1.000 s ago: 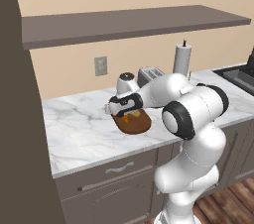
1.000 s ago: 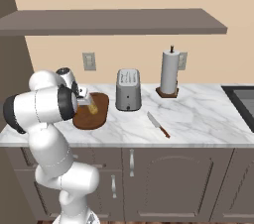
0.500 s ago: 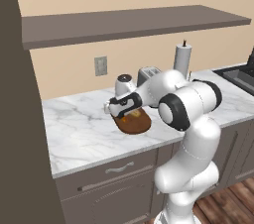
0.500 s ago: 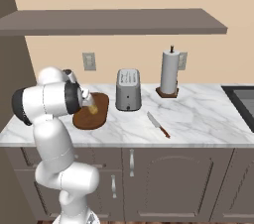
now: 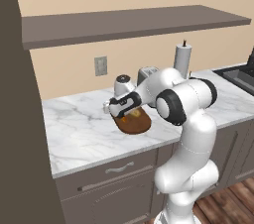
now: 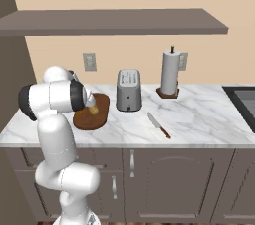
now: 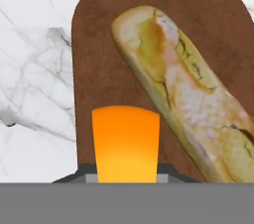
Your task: Retrieve the sausage and cheese from the fridge and place them on the cutting board on the counter.
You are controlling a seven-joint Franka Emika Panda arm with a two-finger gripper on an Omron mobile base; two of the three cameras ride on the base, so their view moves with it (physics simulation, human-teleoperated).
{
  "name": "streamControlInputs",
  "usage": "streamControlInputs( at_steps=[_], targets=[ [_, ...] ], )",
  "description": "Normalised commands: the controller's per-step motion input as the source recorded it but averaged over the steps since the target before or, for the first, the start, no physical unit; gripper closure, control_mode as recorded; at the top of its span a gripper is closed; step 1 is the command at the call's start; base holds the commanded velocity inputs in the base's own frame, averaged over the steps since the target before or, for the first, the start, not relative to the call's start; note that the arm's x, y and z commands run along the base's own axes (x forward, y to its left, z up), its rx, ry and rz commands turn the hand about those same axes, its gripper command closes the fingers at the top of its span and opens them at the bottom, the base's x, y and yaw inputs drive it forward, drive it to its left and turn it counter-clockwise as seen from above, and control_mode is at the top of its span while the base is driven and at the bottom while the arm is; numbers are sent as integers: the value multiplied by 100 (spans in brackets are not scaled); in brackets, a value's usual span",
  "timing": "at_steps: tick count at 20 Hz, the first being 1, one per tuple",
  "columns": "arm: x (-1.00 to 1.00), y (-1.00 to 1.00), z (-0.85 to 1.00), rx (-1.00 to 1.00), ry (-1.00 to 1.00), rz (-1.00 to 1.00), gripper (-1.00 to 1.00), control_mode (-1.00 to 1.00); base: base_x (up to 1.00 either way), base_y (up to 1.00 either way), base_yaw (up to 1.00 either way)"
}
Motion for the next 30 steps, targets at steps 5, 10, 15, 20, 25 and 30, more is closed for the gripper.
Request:
streamControlInputs(
  at_steps=[5,10,15,20,25,30],
  targets=[
    [11,0,-10,0,0,0,100,-100,0,0,0],
    [15,-2,-10,0,0,0,100,-100,0,0,0],
    [34,0,-13,0,0,0,100,-100,0,0,0],
    [16,0,-20,0,1,0,100,-100,0,0,0],
    [0,0,-17,0,0,0,-100,-100,0,0,0],
    [0,-7,0,0,0,0,-100,-100,0,0,0]
  ],
)
